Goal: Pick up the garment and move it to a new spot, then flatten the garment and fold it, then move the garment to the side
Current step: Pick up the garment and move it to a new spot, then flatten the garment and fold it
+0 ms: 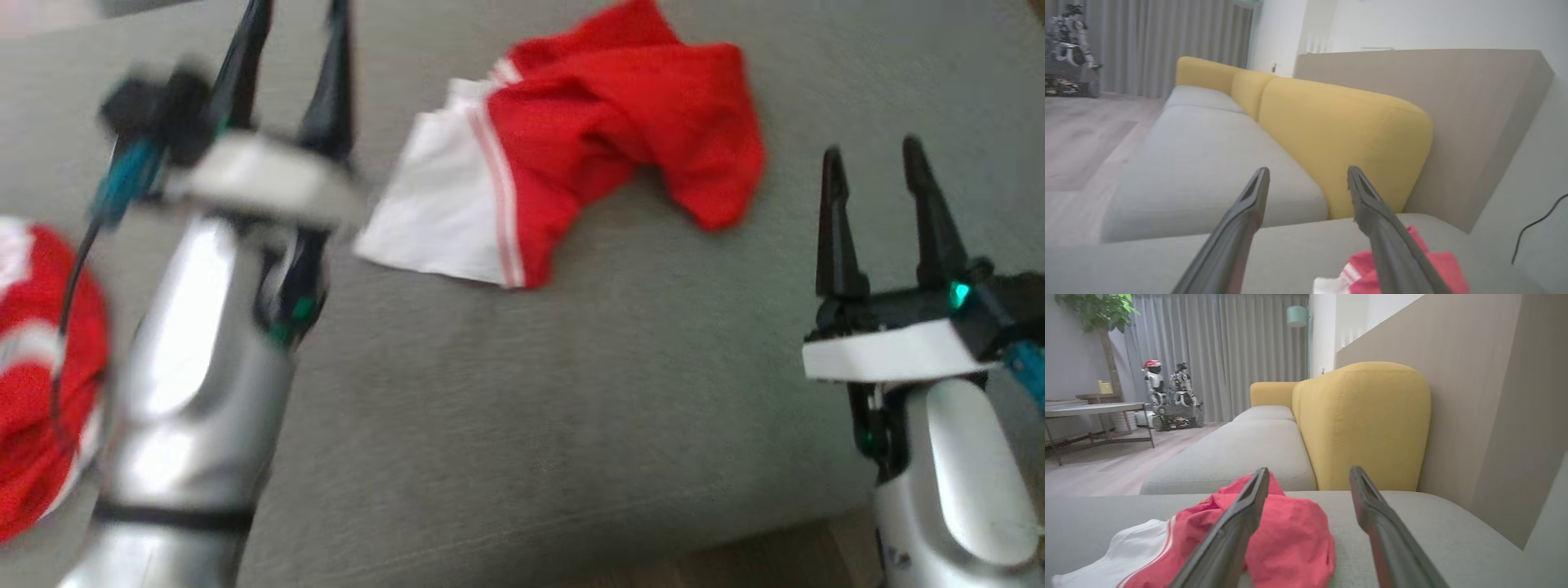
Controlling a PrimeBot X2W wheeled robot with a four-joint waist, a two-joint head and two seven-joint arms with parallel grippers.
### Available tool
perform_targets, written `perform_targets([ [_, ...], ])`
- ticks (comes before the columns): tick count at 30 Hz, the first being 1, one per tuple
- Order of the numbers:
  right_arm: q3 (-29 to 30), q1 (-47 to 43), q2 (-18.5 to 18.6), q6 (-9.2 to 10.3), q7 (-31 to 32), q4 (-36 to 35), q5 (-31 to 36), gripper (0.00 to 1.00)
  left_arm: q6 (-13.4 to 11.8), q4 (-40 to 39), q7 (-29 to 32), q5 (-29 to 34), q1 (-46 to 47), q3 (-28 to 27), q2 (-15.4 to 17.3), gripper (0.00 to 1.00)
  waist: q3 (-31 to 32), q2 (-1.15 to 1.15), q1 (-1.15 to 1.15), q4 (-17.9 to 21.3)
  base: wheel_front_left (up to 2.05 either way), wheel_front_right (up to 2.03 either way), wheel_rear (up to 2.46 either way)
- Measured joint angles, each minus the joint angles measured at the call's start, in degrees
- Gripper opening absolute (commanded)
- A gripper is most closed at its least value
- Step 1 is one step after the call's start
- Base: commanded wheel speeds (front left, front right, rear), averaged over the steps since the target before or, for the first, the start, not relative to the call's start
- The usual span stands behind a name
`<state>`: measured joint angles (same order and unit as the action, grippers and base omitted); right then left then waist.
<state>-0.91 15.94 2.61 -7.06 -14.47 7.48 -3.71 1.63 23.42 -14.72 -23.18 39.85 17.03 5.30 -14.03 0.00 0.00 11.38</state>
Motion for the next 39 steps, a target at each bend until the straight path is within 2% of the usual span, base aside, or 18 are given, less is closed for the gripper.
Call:
perform_targets([
  [4, 0.79, -1.82, -0.02, 0.0, 0.0, 0.92, 0.74, 1.0, 1.11, -3.86, 0.0, 0.35, -10.29, -4.04, 1.33, 1.0, 2.14, 0.0, 0.0, -4.63, 0.0, 0.0, 0.0],
  [7, 1.79, -2.96, -0.01, 0.0, 0.0, 1.42, 1.16, 1.0, 1.25, -6.1, 0.0, 0.35, -16.84, -6.33, 0.05, 1.0, 3.58, 0.0, 0.0, -7.89, 0.0, 0.0, 0.0],
  [11, 3.03, -5.52, -0.02, 0.0, 0.01, 1.63, 1.25, 1.0, 1.44, -7.53, 0.0, 0.59, -24.22, -6.69, -1.93, 1.0, 5.48, 0.0, 0.0, -11.71, 0.0, 0.0, 0.0],
  [16, 2.74, -6.28, -0.02, 0.0, 0.01, 1.71, 1.18, 1.0, 1.37, -8.46, 0.0, 0.85, -27.37, -7.31, -2.59, 1.0, 7.58, 0.0, 0.0, -13.75, 0.0, 0.0, 0.0],
  [23, 1.94, -6.12, -0.02, 0.0, 0.01, 1.33, 0.59, 1.0, 1.4, -5.52, 0.0, 1.86, -26.04, -4.83, -2.8, 1.0, 6.91, 0.0, 0.0, -11.34, 0.0, 0.0, 0.0],
  [28, 1.04, -5.91, -0.03, 0.0, 0.01, 1.18, 0.04, 1.0, 1.38, 0.59, 0.09, 1.85, -22.41, -2.98, -2.87, 1.0, 5.53, 0.0, 0.0, -8.98, 0.0, 0.0, 0.0],
  [36, -0.62, -4.15, -0.03, 0.0, 0.01, 0.36, -0.97, 1.0, 1.75, 11.57, 3.63, 2.44, -13.5, 0.33, -3.03, 1.0, 1.91, 0.0, 0.0, -3.39, 0.0, 0.0, 0.0],
  [39, -0.87, -3.75, -0.02, 0.0, 0.01, 0.24, -1.35, 1.0, 1.12, 16.01, 5.36, 2.49, -10.82, 0.7, -3.1, 1.0, 0.83, 0.0, 0.0, -1.23, 0.0, 0.0, 0.0],
])
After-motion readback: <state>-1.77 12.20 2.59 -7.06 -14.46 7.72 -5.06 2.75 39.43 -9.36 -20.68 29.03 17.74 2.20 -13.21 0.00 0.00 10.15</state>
